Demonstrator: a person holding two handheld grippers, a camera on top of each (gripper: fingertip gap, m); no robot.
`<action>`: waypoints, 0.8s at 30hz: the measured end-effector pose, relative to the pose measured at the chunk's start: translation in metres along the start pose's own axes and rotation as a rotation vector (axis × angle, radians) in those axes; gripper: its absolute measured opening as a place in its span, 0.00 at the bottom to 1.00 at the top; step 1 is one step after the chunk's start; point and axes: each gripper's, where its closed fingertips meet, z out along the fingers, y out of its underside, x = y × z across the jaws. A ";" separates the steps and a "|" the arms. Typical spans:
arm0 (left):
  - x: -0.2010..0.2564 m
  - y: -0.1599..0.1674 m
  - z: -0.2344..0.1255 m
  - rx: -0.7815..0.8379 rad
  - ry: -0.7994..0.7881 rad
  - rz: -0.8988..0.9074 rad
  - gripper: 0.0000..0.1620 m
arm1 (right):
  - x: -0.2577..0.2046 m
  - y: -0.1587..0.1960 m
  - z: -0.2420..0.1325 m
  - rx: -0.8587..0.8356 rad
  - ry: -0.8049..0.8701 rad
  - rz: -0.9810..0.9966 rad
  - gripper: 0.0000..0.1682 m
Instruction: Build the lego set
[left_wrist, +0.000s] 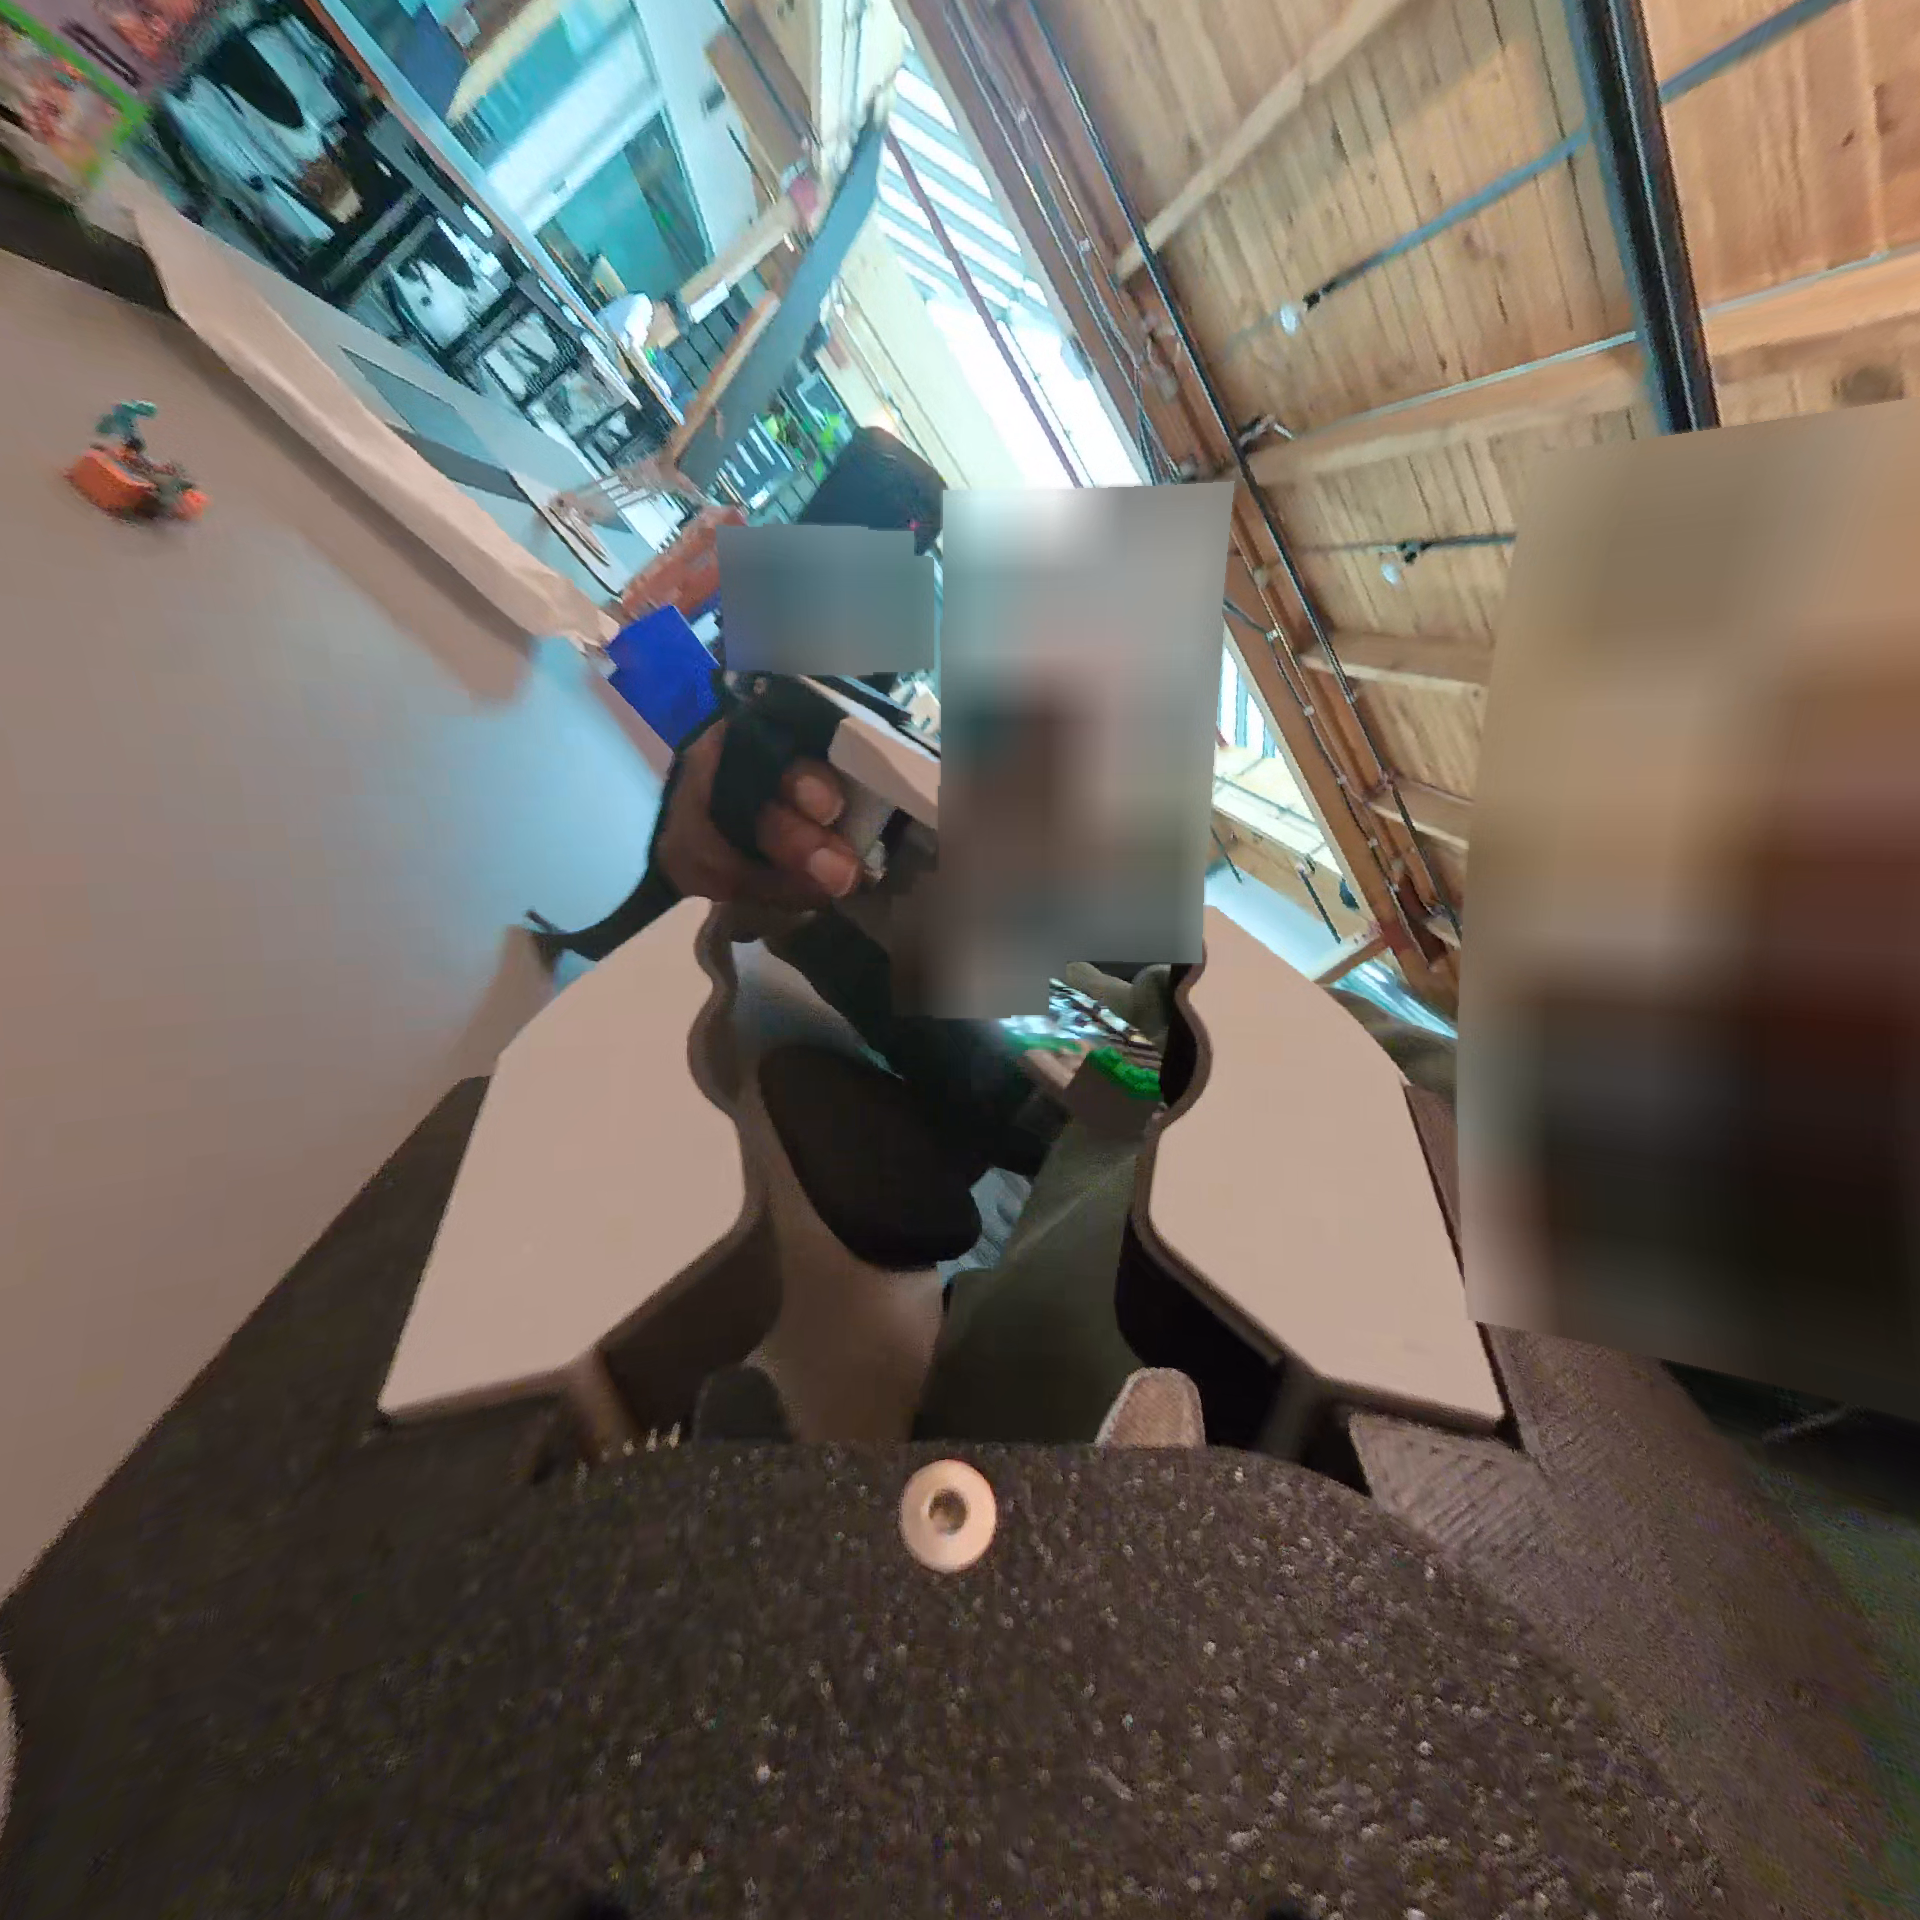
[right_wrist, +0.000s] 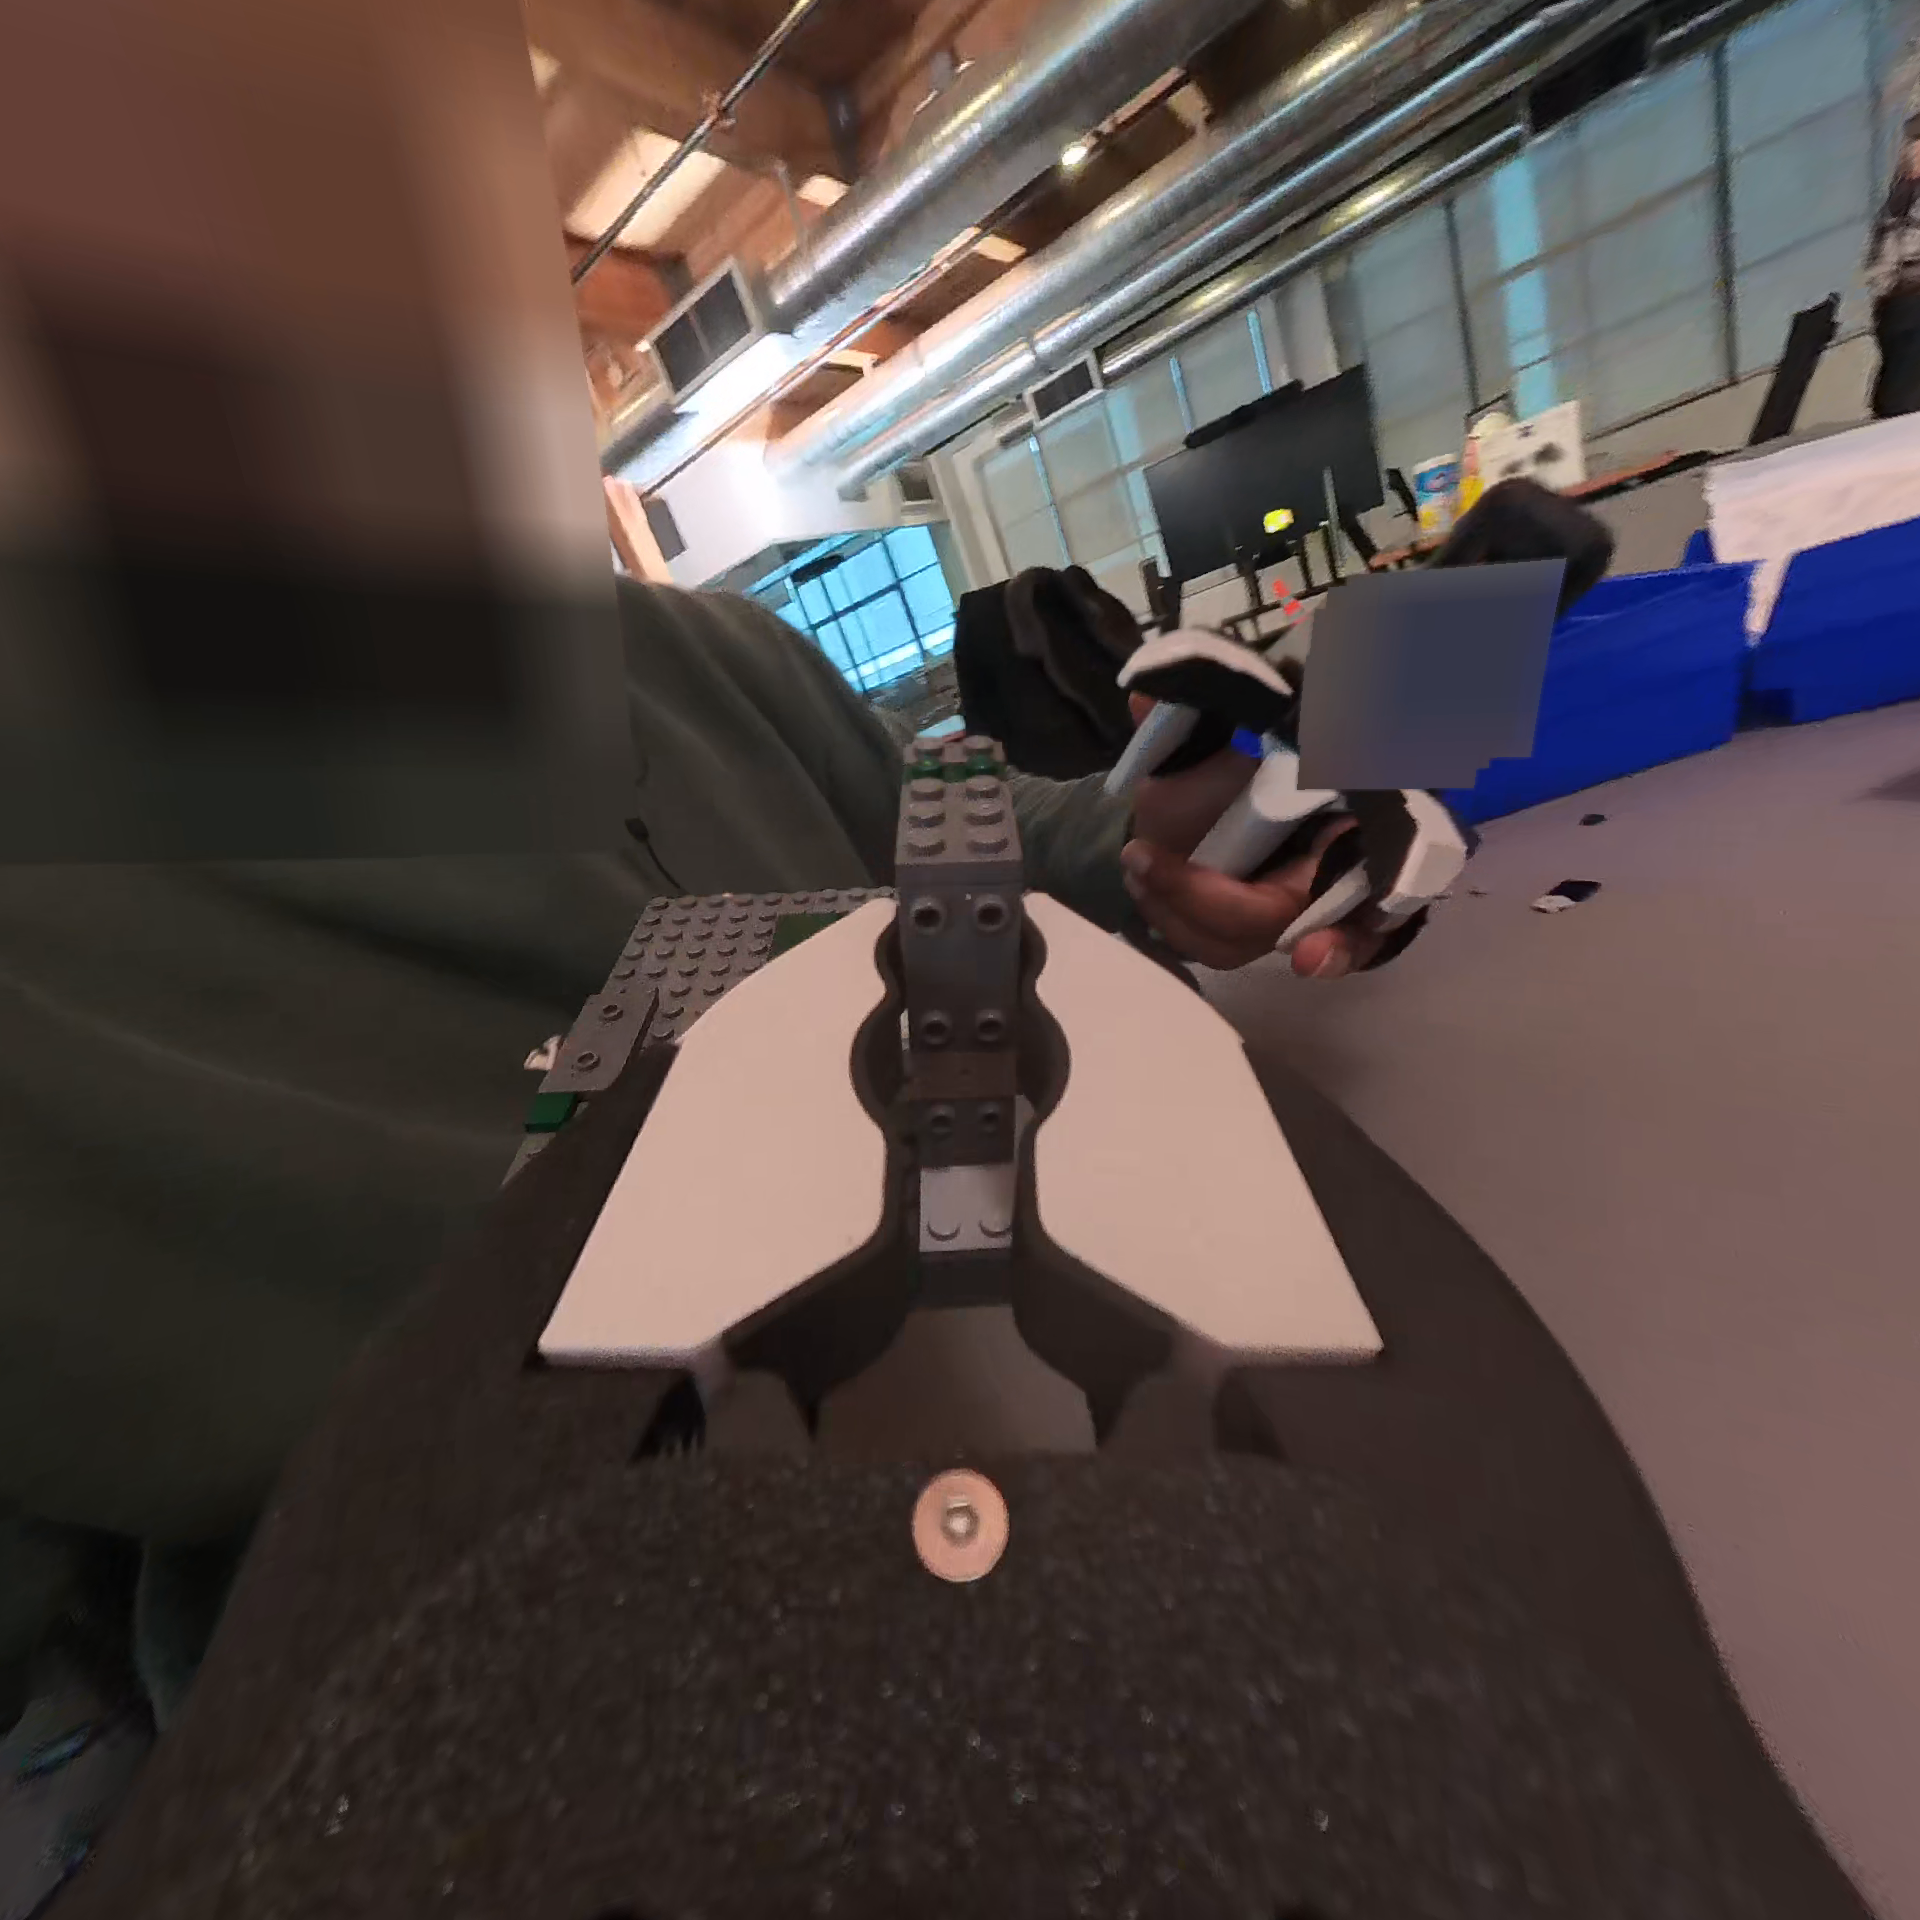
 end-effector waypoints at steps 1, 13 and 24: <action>-0.006 0.000 -0.003 0.015 -0.016 0.007 0.48 | 0.003 -0.002 -0.001 0.008 0.024 0.011 0.10; -0.055 -0.012 -0.039 0.060 -0.420 0.396 0.30 | 0.086 -0.009 -0.028 0.125 0.577 0.321 0.10; -0.055 -0.016 -0.042 0.002 -0.631 0.683 0.23 | 0.106 0.007 -0.043 0.119 0.723 0.439 0.10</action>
